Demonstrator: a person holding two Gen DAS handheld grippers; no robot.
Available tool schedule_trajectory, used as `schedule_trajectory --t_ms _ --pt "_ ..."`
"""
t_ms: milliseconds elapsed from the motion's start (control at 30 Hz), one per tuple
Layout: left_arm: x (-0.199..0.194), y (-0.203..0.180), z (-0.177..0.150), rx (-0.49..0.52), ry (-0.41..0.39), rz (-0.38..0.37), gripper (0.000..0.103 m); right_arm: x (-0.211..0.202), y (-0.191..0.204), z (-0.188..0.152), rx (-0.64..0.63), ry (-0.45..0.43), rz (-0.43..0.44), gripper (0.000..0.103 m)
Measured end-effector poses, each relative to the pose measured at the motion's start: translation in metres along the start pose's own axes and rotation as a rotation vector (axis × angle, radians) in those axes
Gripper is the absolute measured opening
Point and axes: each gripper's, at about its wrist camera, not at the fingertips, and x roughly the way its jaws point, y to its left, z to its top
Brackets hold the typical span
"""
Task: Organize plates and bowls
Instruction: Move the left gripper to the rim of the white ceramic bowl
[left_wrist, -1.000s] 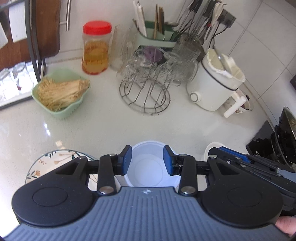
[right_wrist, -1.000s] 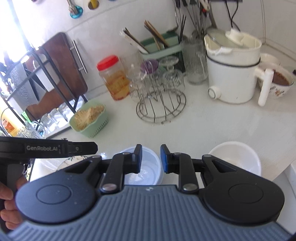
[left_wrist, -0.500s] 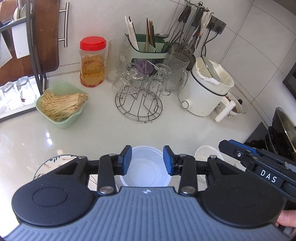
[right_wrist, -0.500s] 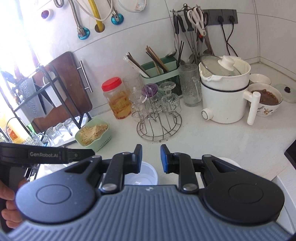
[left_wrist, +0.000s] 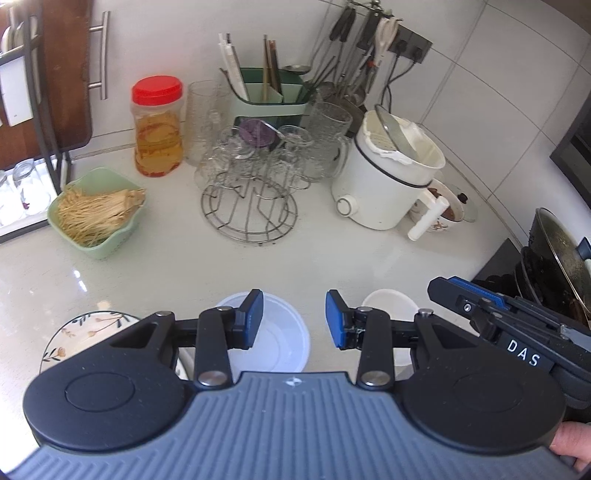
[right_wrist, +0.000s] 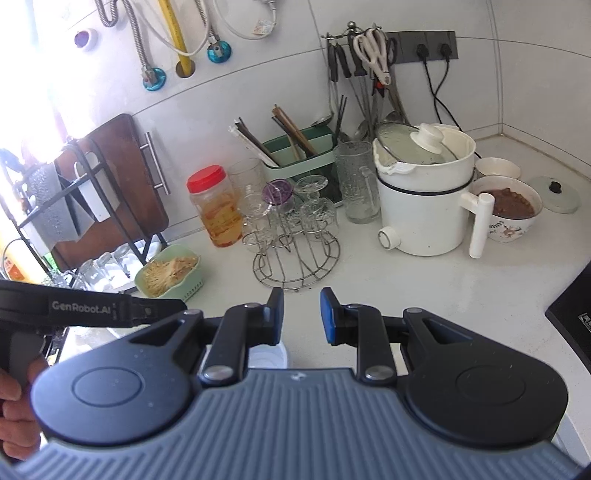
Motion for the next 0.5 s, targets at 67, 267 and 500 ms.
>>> schedule_trajectory --t_ms 67,267,500 --pt "0.002 -0.006 0.001 0.01 0.003 -0.008 0.043 -0.002 -0.004 -0.001 0.009 0.0 -0.007 0.026" --pt "0.011 -0.024 0.002 0.04 0.018 -0.032 0.043 -0.008 -0.018 -0.005 0.031 -0.001 -0.036 0.026" --pt "0.022 -0.042 0.005 0.055 0.037 -0.063 0.043 -0.014 -0.037 -0.012 0.048 -0.005 -0.075 0.026"
